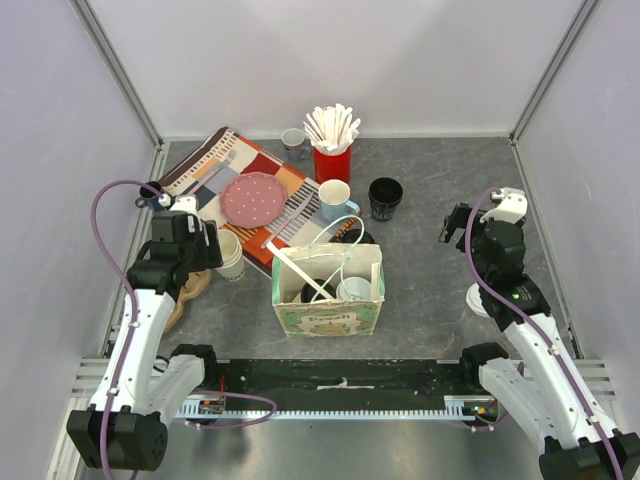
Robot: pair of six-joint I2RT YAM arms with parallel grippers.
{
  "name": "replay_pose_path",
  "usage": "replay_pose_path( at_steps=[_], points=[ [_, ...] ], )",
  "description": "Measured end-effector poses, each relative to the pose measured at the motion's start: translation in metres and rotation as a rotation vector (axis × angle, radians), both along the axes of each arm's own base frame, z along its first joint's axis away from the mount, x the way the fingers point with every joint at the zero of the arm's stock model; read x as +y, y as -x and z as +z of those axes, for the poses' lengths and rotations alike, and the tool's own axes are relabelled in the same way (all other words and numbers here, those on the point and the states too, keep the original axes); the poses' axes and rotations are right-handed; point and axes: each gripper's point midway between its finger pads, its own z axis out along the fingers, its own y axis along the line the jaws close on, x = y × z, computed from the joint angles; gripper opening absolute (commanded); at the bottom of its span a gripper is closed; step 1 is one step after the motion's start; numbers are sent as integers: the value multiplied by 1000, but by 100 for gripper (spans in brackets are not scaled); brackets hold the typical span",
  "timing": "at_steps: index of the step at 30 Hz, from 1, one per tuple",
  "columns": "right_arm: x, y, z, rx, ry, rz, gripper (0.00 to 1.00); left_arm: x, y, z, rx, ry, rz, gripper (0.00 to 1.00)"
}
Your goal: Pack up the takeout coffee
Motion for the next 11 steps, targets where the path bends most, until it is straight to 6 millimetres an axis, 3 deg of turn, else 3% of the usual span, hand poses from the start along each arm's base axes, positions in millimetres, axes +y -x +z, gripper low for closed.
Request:
replay_pose_path(
  at_steps=[11],
  points=[
    [0, 2, -1, -12, -9, -2, 98, -5, 1, -2, 4, 20, -18, 75]
  ],
)
